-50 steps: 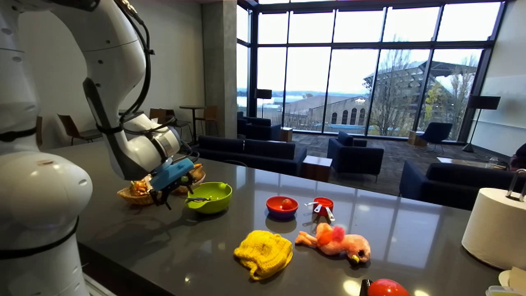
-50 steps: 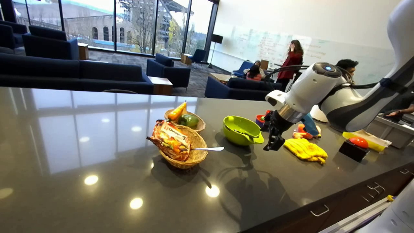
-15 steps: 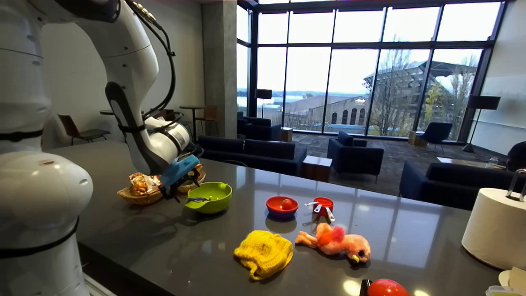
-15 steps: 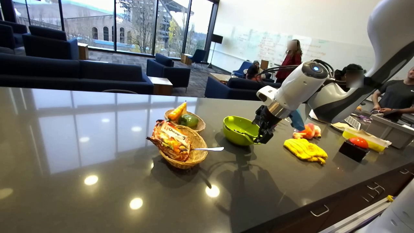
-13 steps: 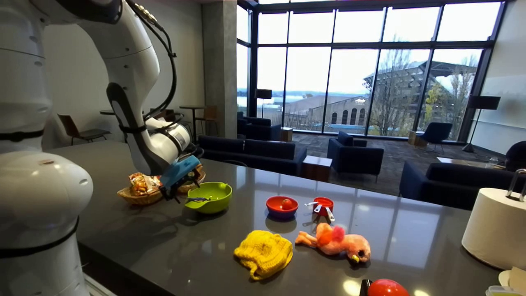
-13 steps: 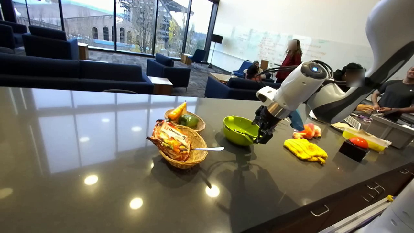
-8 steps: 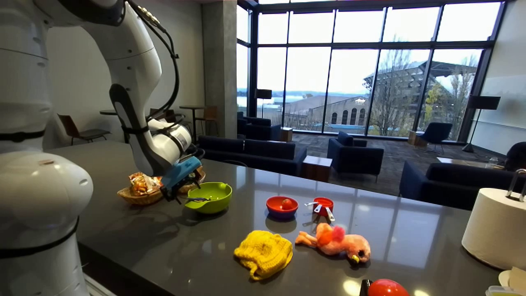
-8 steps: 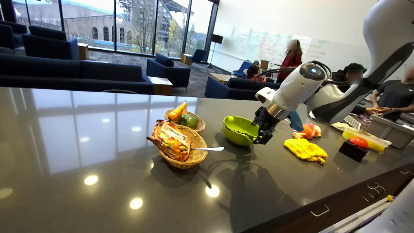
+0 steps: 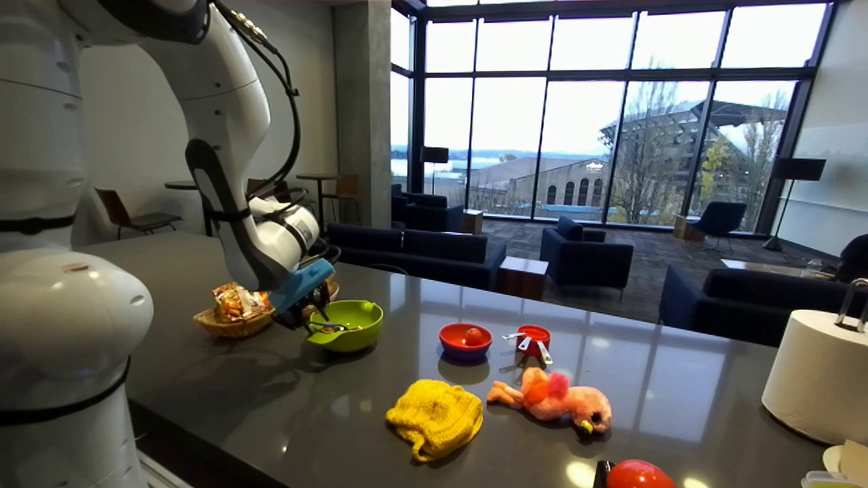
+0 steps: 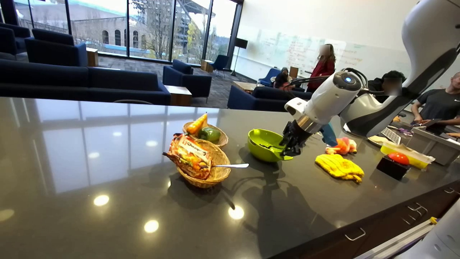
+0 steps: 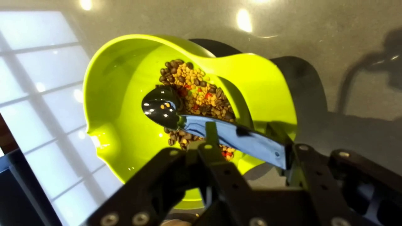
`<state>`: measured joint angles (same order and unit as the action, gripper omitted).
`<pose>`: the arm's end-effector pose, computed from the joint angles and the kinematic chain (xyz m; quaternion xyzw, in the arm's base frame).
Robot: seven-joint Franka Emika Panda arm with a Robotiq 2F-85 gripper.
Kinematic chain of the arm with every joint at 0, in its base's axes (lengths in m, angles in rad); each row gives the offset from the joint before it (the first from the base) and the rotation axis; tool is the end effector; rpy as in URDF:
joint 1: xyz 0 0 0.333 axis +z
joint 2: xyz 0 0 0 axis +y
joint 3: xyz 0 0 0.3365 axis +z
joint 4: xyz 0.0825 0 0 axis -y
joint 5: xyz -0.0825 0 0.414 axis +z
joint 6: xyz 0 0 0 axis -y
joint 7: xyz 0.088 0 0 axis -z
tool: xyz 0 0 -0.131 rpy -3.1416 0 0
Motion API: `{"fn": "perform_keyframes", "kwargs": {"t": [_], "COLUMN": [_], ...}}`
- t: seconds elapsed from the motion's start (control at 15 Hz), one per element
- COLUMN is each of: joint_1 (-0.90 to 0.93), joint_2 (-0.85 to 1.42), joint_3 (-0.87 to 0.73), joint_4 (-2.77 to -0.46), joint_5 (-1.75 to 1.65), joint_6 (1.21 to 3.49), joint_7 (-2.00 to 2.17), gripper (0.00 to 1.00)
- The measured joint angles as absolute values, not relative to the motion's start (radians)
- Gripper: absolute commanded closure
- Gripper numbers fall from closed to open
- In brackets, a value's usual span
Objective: Pick up the black spoon and mix the substance in the lime green bowl
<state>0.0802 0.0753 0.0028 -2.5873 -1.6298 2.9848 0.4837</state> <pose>0.4271 0.1021 0.2041 0.8011 0.5426 0.1693 0.1875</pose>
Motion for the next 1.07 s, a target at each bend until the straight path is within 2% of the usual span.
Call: {"fn": "perform_keyframes", "kwargs": {"t": [0.13,1.07], "joint_1": [0.08,0.08], "joint_2": [0.076,0.077], "joint_3": [0.001,-0.007], "joint_4": [-2.586,-2.579], "joint_5": [-1.633,-1.532], "joint_6": [2.985,2.989], "joint_7": [0.488,0.436], "gripper": [0.98,0.99]}}
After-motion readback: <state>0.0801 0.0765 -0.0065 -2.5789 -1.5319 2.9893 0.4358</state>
